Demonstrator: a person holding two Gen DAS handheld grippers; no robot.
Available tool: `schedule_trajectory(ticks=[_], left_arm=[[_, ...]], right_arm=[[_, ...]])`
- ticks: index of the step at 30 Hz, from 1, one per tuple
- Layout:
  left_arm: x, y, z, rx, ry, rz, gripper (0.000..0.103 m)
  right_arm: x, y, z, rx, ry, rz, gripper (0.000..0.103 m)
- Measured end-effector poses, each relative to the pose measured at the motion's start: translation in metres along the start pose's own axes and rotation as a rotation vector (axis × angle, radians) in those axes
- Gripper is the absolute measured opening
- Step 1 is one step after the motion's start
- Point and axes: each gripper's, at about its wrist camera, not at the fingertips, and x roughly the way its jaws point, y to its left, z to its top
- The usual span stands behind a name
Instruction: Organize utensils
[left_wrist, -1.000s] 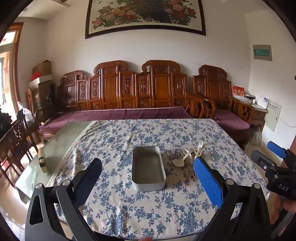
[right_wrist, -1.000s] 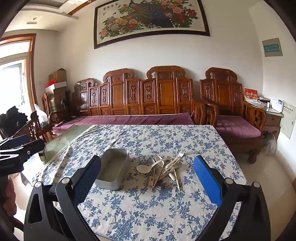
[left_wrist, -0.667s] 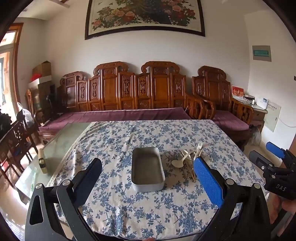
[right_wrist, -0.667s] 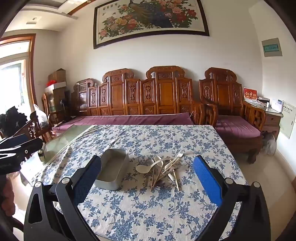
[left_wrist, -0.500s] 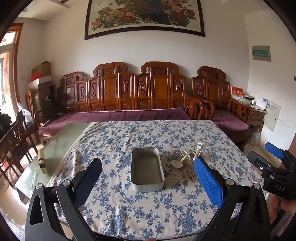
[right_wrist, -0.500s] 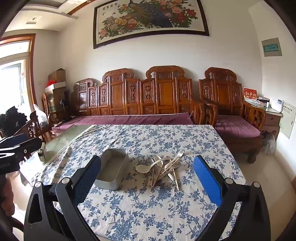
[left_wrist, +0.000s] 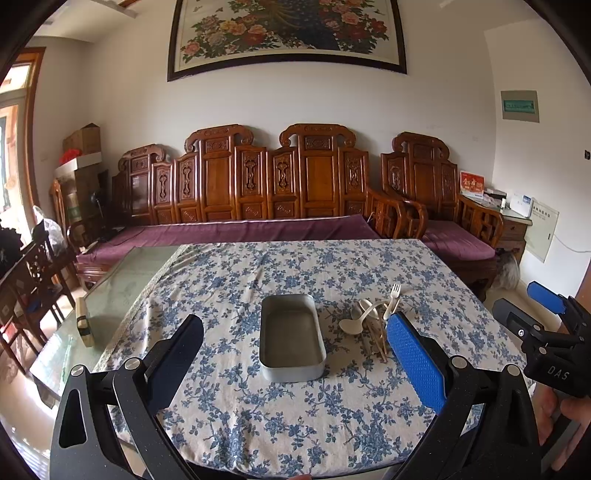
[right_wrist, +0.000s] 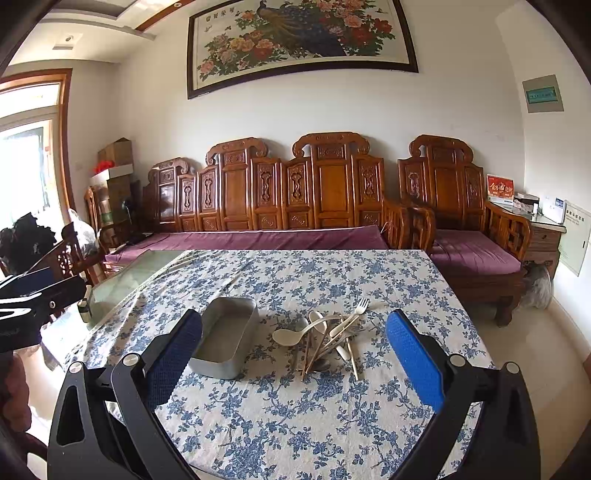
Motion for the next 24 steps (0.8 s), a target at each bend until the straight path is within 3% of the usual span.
schedule_trajectory(ticks=[24], left_arm=[[0.005, 0.001, -0.011, 0.001, 0.007, 0.0, 0.097]], right_arm=[[-0.001, 0.003, 0.0, -0.001, 0.0, 0.004, 0.1]])
